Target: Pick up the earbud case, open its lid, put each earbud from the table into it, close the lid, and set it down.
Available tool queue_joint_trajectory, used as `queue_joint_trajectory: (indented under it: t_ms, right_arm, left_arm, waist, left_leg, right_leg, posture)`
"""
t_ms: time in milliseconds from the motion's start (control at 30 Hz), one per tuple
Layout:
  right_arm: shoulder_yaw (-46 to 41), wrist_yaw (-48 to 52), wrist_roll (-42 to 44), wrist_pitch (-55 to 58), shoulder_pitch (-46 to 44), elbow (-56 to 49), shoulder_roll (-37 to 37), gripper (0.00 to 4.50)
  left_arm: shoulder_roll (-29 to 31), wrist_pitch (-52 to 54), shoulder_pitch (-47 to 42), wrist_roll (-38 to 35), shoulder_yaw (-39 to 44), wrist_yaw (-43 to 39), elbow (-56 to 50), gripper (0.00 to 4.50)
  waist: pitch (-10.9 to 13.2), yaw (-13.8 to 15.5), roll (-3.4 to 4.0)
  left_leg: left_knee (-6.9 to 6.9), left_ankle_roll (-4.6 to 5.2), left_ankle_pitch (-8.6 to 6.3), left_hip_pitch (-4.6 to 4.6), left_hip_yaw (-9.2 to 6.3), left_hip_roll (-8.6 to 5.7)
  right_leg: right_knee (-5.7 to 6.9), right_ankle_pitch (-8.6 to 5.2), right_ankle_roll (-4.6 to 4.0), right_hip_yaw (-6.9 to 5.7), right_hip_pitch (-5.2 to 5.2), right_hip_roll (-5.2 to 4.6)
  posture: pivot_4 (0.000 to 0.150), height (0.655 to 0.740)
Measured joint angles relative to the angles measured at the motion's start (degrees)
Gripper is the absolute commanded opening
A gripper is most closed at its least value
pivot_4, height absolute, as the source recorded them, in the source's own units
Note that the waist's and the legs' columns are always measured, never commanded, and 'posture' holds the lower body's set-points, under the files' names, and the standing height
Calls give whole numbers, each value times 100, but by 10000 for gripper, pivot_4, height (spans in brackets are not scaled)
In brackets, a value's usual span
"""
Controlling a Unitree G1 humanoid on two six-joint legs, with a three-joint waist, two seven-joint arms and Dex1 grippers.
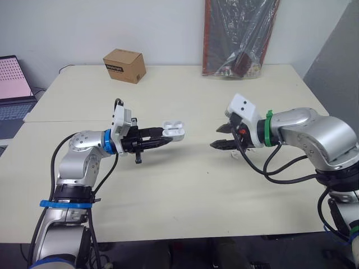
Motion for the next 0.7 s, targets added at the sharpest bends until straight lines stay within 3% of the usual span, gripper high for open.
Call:
queue_joint_trajectory:
  t_ms: [433,700]
  right_arm:
    - [951,-484,-991,276,165,903,174,28549]
    - [1080,-553,-1395,123,251,1463,333,28549]
  left_arm:
    - [-62,295,-3,-26,-4,146,-495,7858]
    - [-59,429,53,-119,-4,235,-643,7858]
  waist:
    - [0,-4,0]
    - [0,-3,0]
  left_leg:
    - [-1,0,0,1,0,0]
    - [0,0,0,1,1,-1]
  right_leg:
    - [1,0,0,0,-1,-1]
    - [1,0,0,1,-1,-1]
  posture:
    - [1500,7400]
    - [1500,7400]
